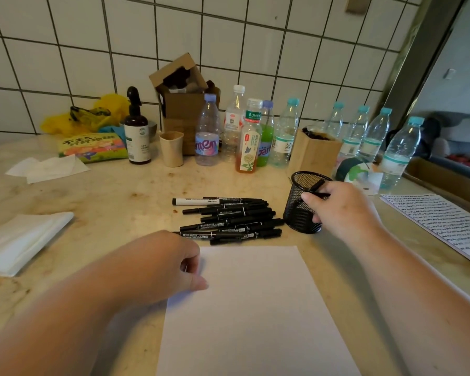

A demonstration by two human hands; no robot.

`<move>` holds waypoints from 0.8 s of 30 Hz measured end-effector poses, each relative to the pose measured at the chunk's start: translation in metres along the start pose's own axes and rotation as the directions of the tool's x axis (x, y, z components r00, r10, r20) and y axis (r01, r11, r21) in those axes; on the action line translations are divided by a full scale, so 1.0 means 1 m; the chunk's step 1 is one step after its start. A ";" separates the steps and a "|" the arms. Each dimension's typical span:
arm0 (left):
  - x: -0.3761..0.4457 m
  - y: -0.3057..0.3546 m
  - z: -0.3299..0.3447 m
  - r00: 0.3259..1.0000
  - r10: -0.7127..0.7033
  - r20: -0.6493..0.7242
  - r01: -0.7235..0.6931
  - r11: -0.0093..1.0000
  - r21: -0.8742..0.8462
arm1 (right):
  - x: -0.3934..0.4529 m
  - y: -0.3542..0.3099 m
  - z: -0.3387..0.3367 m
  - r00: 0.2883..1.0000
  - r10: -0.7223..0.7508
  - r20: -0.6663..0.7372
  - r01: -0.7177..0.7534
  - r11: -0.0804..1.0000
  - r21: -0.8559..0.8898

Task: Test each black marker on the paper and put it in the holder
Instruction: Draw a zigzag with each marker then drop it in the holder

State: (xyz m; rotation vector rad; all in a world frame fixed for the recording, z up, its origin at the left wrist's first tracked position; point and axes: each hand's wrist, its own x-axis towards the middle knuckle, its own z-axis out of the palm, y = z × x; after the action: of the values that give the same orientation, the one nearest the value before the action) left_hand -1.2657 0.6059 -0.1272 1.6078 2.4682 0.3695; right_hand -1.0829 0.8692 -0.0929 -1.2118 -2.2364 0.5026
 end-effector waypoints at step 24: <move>0.011 -0.008 -0.003 0.931 -0.162 -0.327 0.163 0.986 -0.025 | -0.064 -0.065 0.065 0.871 -0.401 0.283 0.412 0.911 0.023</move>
State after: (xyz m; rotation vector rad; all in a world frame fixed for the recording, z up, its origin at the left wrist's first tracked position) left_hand -1.2772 0.6123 -0.1269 1.4252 2.8209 0.6567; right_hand -1.1365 0.7759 -0.1257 -0.6786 -2.6630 0.4866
